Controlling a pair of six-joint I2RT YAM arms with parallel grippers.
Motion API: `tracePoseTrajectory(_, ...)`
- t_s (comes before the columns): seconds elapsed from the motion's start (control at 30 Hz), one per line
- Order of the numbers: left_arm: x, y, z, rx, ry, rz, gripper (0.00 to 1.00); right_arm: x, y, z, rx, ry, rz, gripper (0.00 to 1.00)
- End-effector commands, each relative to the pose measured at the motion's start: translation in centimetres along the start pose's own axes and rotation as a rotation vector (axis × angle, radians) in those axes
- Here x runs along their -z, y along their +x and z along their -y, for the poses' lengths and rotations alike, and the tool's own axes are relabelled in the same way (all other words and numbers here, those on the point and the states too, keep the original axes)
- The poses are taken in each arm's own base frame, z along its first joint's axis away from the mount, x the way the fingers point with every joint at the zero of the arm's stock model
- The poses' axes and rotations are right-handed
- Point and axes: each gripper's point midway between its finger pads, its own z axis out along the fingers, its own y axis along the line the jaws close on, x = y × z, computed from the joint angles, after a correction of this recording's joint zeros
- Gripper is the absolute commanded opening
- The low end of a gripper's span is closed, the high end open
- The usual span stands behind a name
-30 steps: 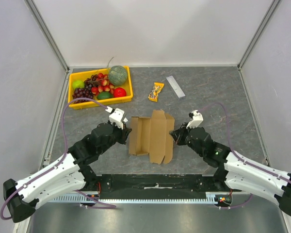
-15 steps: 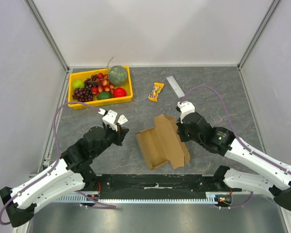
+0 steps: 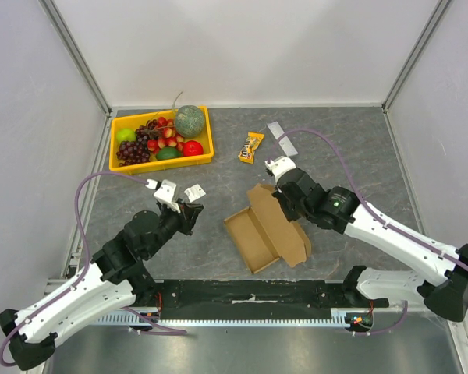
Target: Fold the paper box
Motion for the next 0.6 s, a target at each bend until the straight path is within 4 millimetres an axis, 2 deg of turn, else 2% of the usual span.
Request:
tracePoseTrajectory(0.0,-0.4,-1.3,0.5,0.035,0.007,0.038,0.13,1.0,-2.5,0.5,0.05,0.019,0.032,0.0)
tracePoseTrajectory(0.1,-0.7,-0.8,1.0,0.031,0.025,0.007,0.12,1.2,-2.8,1.2,0.063,0.064,0.017,0.0)
tracePoseTrajectory(0.27,-1.3,0.0,1.4,0.044,0.037,-0.024,0.1,1.4,-2.0,2.8,0.039,0.154,-0.014,0.0)
tracePoseTrajectory(0.47,-1.7,-0.2,1.3,0.061,0.016,-0.019,0.09,1.4,-1.5,3.3,-0.014,0.156,-0.019,0.0)
tracePoseTrajectory(0.57,-1.7,-0.1,1.2,0.061,0.007,-0.03,0.09,1.4,-1.4,3.4,-0.036,0.146,-0.025,0.04)
